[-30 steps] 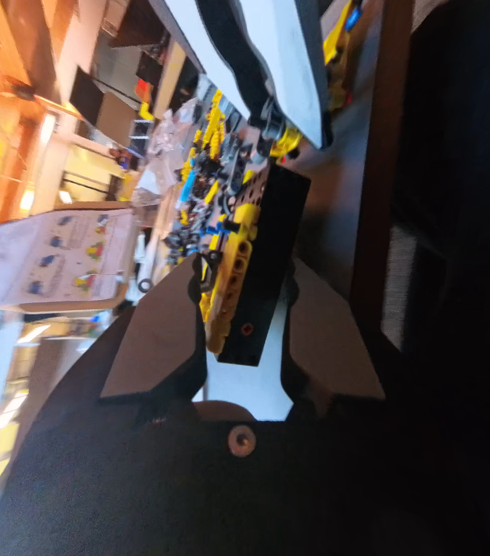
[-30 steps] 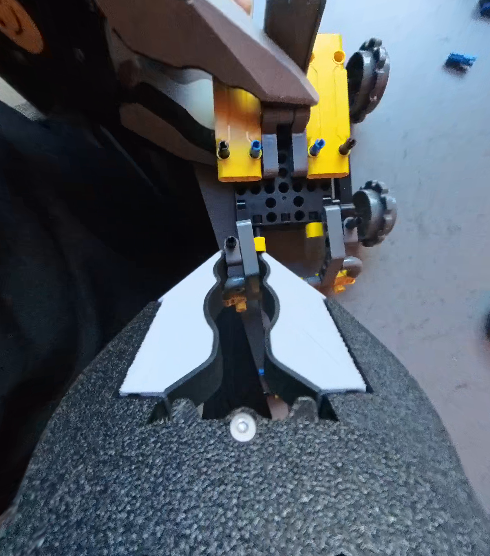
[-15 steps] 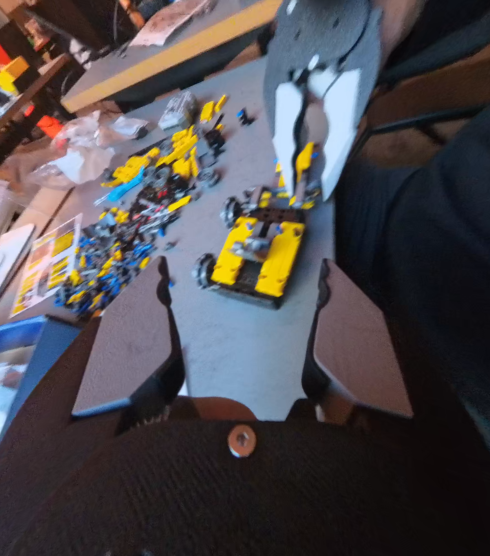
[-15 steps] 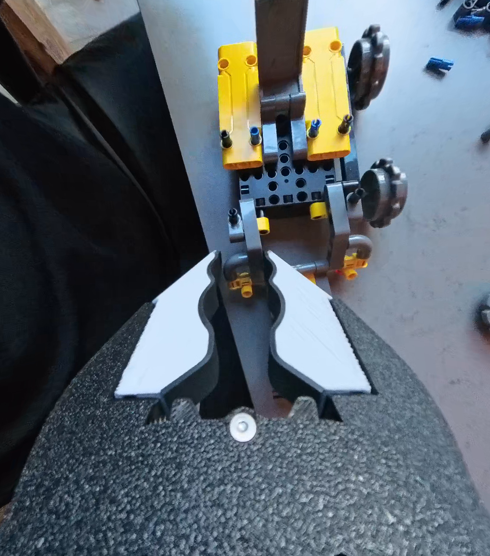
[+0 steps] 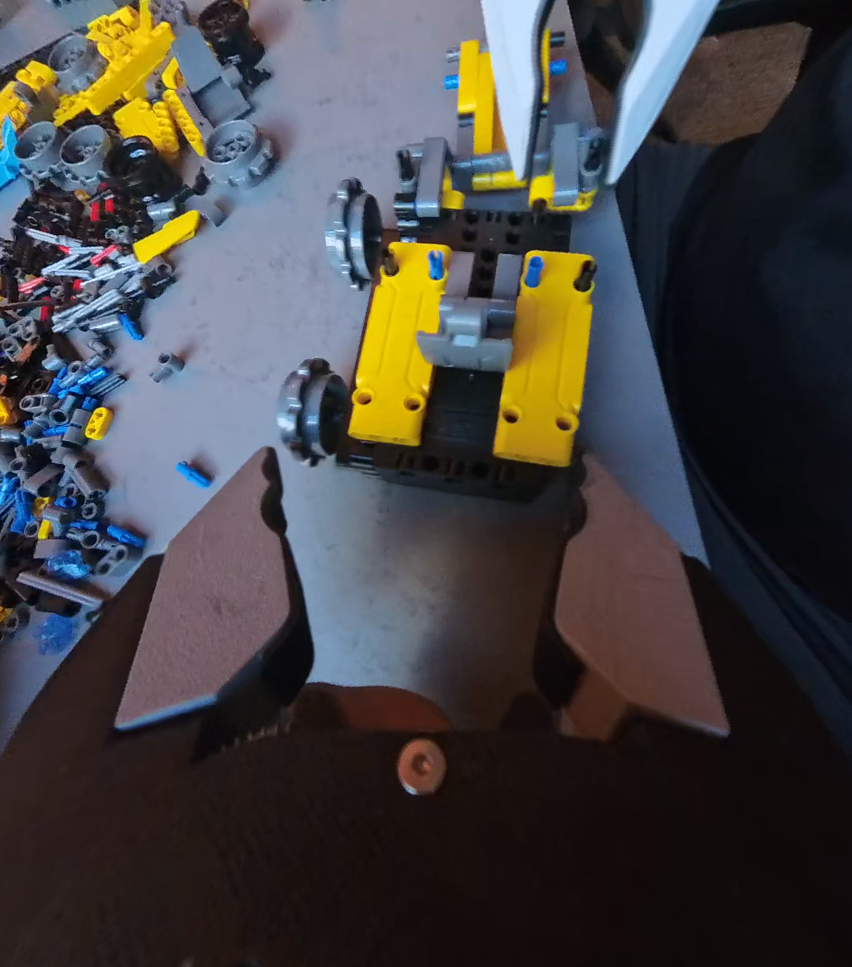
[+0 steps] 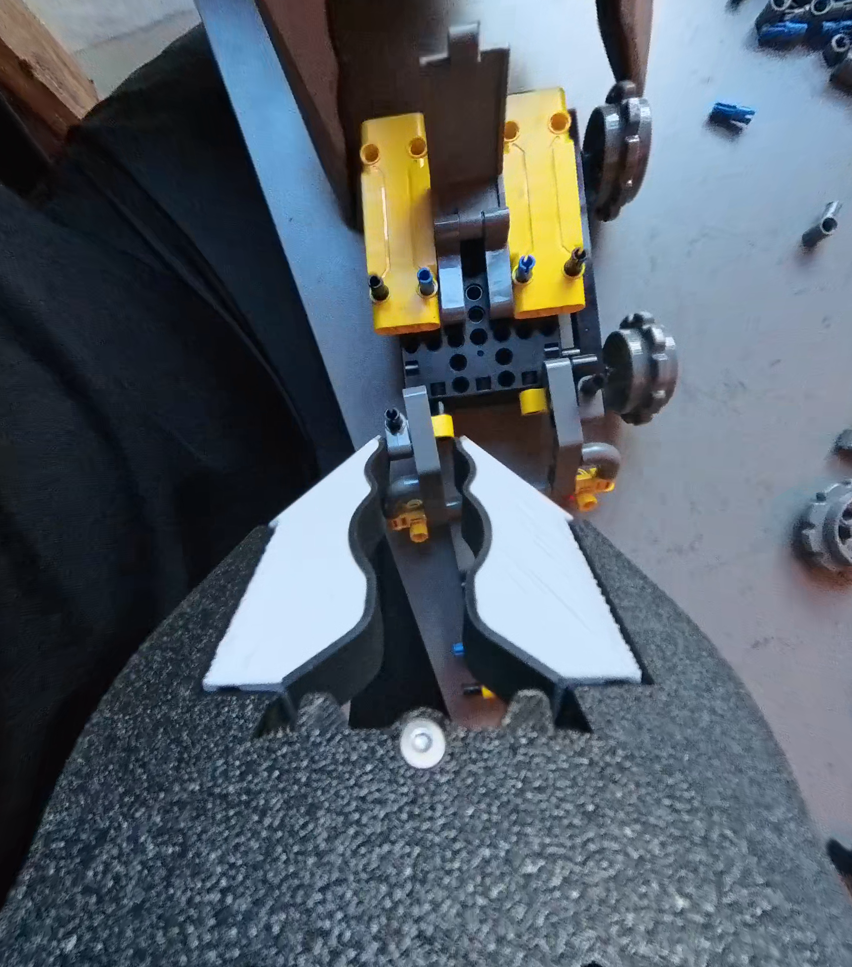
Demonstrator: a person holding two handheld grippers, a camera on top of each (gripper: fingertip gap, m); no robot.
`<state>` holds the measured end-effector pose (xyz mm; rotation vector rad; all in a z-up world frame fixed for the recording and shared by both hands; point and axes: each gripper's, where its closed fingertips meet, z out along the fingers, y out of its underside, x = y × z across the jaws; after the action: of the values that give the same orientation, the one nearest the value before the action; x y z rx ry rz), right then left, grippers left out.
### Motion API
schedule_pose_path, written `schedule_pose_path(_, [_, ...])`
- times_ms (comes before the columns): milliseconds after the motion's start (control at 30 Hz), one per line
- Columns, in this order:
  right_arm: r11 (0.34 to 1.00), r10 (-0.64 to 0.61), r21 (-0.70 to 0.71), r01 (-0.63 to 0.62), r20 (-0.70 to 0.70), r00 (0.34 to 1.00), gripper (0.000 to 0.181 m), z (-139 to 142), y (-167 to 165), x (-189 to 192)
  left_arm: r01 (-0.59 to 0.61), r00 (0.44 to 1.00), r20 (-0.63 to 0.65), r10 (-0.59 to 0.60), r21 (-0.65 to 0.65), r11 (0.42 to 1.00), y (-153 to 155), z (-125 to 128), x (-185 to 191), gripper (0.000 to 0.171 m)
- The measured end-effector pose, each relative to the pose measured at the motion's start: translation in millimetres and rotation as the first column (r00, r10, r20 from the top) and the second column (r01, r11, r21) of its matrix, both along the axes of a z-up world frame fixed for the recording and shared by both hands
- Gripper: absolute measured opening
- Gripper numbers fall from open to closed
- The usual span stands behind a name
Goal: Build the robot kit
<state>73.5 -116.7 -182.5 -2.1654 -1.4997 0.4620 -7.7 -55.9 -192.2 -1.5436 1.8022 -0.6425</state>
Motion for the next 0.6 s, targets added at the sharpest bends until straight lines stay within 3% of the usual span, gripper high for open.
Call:
schedule_pose_path(133, [1.000,-0.017,0.002,0.017,-0.021,1.000,0.028,13.2,-0.1,-0.2,0.000,0.998,0.067,0.003,-0.054,0.999,3.5,10.1,0.5,0.111])
schedule_pose_path(300, [1.000,-0.006,0.026,0.005,0.019,1.000,0.018,7.6,-1.0,-0.4,0.068,0.998,-0.002,-0.068,-0.049,0.996,-5.9,-0.5,14.6,0.117])
schedule_pose_path(600, [0.998,-0.070,0.010,0.070,-0.023,0.997,0.021,4.0,-14.2,21.2,-0.122,0.992,-0.013,0.122,-0.007,0.992,-26.5,-2.7,27.2,0.109])
